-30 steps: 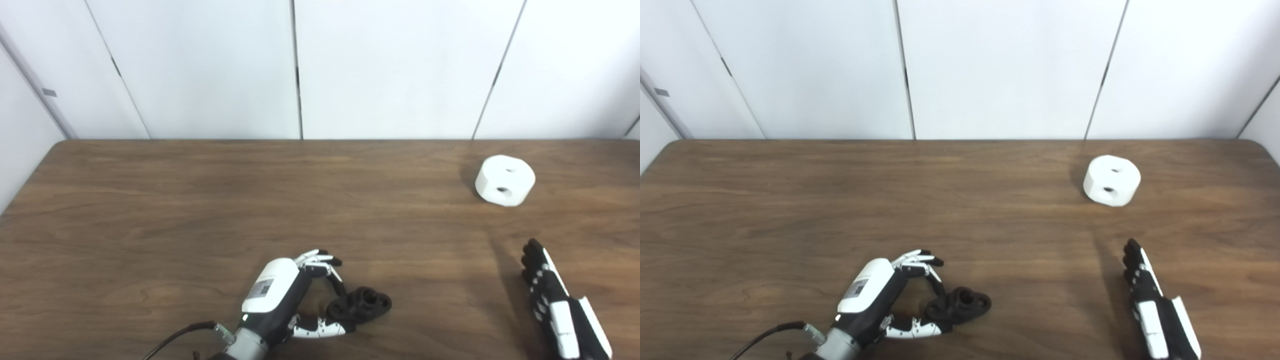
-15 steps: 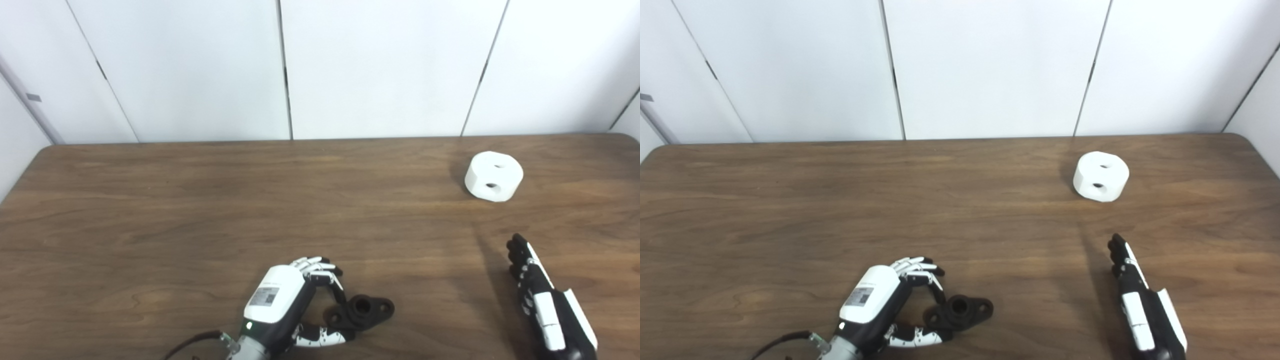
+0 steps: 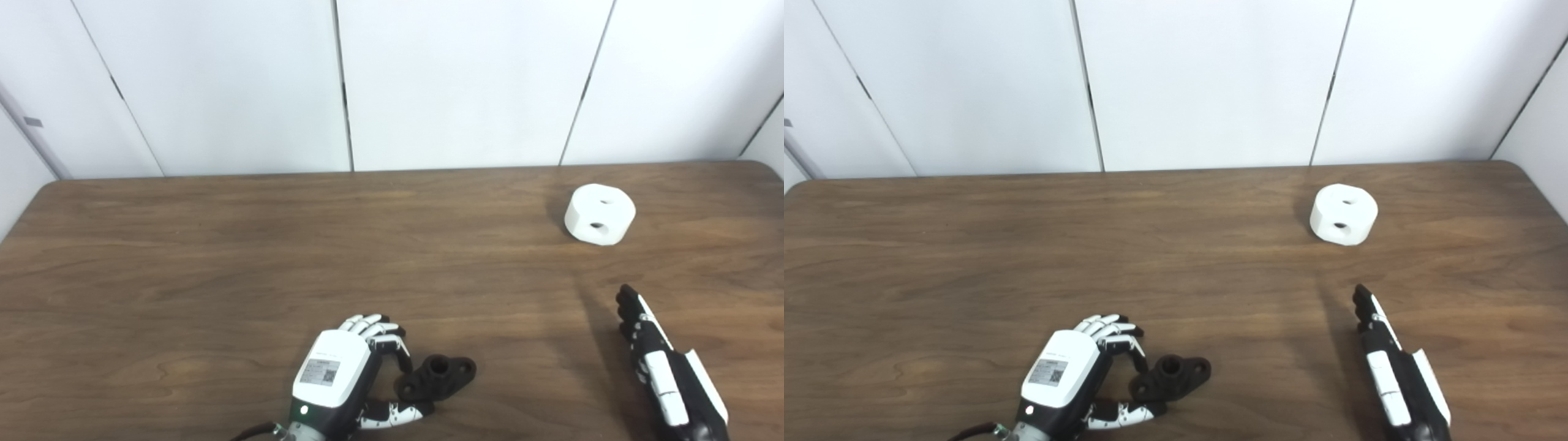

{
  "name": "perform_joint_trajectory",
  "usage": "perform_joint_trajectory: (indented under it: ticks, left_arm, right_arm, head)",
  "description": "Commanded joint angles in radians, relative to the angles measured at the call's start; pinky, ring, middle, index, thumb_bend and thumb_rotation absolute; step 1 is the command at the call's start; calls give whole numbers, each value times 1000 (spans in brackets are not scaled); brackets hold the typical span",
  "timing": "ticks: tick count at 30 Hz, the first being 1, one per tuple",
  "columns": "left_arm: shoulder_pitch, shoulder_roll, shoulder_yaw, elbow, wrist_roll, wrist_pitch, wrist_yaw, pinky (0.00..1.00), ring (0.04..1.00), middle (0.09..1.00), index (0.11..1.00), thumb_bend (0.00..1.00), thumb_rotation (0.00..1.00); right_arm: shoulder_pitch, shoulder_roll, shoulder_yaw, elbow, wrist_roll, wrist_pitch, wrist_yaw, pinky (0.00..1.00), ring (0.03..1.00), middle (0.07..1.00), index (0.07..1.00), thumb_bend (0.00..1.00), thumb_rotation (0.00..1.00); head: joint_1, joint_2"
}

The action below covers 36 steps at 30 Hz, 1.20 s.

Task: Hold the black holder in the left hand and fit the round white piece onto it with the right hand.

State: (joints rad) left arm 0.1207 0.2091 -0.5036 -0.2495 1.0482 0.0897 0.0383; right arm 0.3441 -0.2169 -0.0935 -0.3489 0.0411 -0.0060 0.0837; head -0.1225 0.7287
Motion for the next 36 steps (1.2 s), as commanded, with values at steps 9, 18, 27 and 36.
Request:
perform_joint_trajectory:
  ticks: [9, 18, 27, 36]
  left_arm:
    - [18, 35, 51, 76, 17, -5, -1, 813, 823, 750, 488, 519, 46]
    - [35, 42, 86, 68, -12, -34, -11, 792, 812, 740, 488, 519, 47]
    - [40, 52, 106, 63, -28, -49, -19, 785, 808, 733, 488, 519, 47]
    - [44, 57, 116, 66, -31, -62, -22, 790, 809, 735, 488, 519, 46]
  right_arm:
    - [-102, -34, -86, -124, -205, 116, -70, 955, 957, 952, 929, 698, 585]
    - [-271, -90, -129, -135, -305, 247, -70, 989, 973, 948, 914, 813, 359]
    - [-454, -184, -93, -42, -442, 367, -58, 821, 871, 888, 896, 864, 375]
    - [-611, -284, 8, 106, -534, 410, 6, 911, 955, 936, 861, 875, 361]
  head:
    - [-110, -44]
    - [-176, -71]
    - [-217, -89]
    - [-239, -99]
